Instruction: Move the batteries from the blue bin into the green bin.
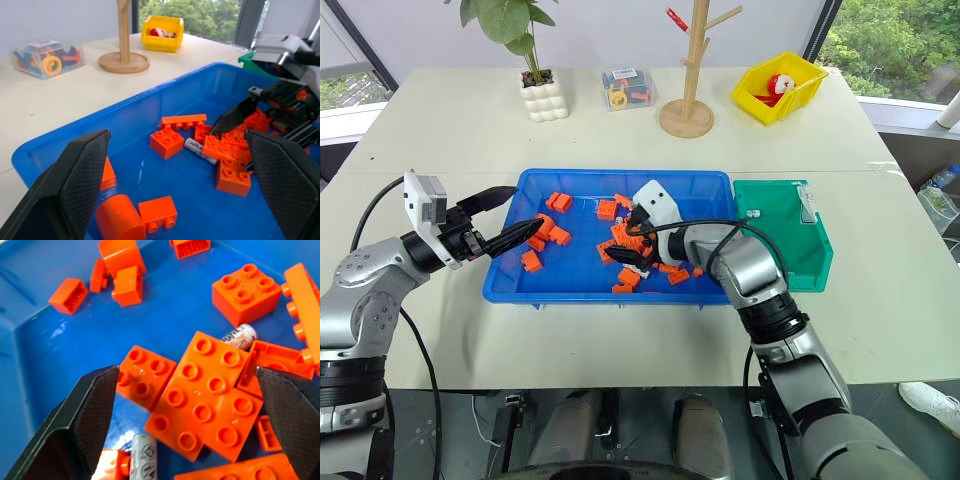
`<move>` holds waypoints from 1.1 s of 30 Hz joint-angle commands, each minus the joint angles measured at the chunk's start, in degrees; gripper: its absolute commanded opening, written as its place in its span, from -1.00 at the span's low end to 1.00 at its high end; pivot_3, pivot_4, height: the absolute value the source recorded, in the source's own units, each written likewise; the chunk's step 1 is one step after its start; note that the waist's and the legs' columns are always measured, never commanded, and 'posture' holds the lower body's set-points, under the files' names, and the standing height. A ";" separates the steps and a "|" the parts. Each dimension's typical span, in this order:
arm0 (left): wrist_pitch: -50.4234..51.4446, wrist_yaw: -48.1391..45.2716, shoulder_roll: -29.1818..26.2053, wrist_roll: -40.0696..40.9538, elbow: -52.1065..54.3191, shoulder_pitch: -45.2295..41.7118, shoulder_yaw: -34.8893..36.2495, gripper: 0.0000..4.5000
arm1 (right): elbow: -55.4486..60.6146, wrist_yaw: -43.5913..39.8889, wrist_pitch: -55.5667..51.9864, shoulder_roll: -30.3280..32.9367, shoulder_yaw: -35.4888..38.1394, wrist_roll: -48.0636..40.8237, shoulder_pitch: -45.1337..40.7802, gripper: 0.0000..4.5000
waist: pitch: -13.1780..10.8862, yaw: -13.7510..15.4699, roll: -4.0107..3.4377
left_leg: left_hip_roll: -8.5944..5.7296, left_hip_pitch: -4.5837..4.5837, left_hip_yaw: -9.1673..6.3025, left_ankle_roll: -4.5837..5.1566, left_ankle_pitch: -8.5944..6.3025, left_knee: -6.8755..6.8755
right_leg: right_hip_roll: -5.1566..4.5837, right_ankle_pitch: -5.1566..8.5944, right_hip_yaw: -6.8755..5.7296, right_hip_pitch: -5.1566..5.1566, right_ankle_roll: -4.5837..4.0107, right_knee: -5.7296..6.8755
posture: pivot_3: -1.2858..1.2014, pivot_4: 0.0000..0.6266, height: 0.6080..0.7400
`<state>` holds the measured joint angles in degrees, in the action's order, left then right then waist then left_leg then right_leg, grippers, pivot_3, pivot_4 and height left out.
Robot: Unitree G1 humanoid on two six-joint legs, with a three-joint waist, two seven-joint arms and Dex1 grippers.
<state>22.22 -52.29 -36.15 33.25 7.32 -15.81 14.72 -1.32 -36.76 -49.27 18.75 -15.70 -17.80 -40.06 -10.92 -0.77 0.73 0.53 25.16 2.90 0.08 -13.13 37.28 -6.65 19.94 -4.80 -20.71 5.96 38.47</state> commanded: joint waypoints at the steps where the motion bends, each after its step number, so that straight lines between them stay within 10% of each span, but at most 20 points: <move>1: -0.35 0.49 -0.44 1.05 2.55 0.53 1.37 1.00 | -2.17 -1.13 3.48 -0.77 -1.47 2.24 -2.00 0.99 | 0.00 -0.04 0.00 | 0.00 0.00 0.00 0.00 0.00 0.00 | 0.00 0.00 0.00 0.00 0.00 0.00 | 0.03 -0.52 0.99; 6: -0.40 1.36 -0.16 1.20 3.38 1.47 1.72 1.00 | -4.42 -2.07 4.71 -1.50 -1.71 3.52 -2.54 0.76 | 0.00 -0.04 0.00 | 0.00 0.00 0.00 0.00 0.00 0.00 | 0.00 0.00 0.00 0.00 0.00 0.00 | 0.03 -0.52 0.99; 13: -0.75 2.05 -0.30 1.21 3.46 1.77 2.03 1.00 | -3.36 -3.63 3.88 -1.39 -1.76 4.14 -1.84 -0.59 | 0.02 -0.01 0.00 | 0.00 -0.01 0.00 0.00 0.00 0.00 | -0.01 0.00 0.00 0.01 0.00 0.01 | 0.03 -0.52 0.99; 33: 1.45 -0.76 -2.26 2.91 4.18 1.02 1.35 1.00 | 11.33 -4.50 -8.11 -4.10 -2.07 -4.41 0.69 -0.59 | 0.02 0.03 0.01 | 0.00 -0.01 -0.01 0.00 0.00 0.00 | -0.01 0.00 0.00 0.00 0.00 0.02 | 0.03 -0.52 0.99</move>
<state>23.24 -52.13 -37.30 34.57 9.22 -14.30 14.91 8.12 -40.85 -57.85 14.66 -16.94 -21.60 -39.59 -10.90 -0.74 0.73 0.53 25.15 2.90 0.08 -13.13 37.27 -6.66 19.94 -4.79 -20.71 5.96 38.49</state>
